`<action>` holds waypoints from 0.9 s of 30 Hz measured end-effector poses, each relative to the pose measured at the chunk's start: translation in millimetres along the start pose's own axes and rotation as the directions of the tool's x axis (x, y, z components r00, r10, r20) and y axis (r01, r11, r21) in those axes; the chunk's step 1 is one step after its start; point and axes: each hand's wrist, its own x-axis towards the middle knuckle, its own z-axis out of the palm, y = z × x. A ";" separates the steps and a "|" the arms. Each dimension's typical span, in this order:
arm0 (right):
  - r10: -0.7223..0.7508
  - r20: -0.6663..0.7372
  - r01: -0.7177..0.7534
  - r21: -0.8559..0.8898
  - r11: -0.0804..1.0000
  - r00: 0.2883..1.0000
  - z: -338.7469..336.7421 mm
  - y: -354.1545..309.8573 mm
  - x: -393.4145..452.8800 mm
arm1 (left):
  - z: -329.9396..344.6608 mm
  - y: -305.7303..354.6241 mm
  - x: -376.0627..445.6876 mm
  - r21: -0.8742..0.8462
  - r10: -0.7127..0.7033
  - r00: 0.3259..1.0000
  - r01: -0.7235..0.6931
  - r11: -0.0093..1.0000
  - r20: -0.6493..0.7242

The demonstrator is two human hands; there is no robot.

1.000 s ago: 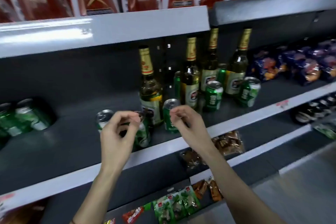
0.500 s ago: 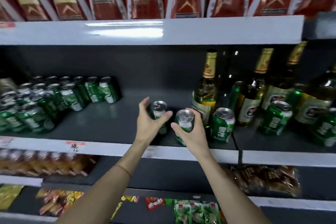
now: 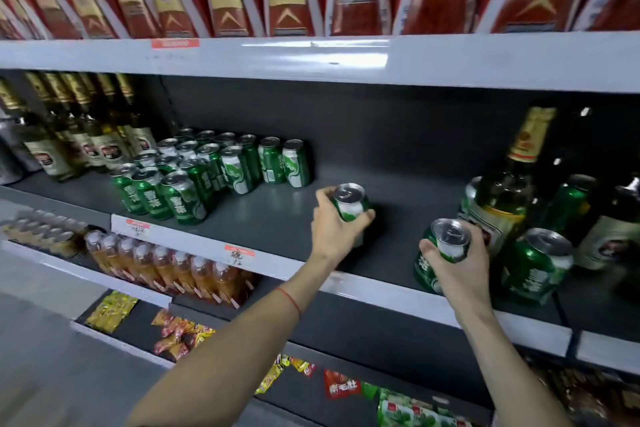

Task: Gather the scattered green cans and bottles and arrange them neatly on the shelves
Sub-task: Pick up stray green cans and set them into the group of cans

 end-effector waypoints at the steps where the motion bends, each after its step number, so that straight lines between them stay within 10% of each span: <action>1: 0.000 0.002 0.000 0.001 1.000 1.000 6.0 -2.8 -0.7 | -14.7 -6.8 11.4 0.029 0.008 0.999 -0.007 1.000 -0.053; 16: -0.070 0.137 0.067 0.026 0.997 0.988 195.1 -59.4 -2.8 | -176.1 -81.0 121.7 0.169 -0.007 0.932 0.073 0.983 -0.362; 27: -0.086 0.217 0.094 -0.024 0.995 0.972 293.6 -59.6 -1.5 | -196.7 -98.5 142.9 0.168 0.027 0.947 0.028 0.985 -0.320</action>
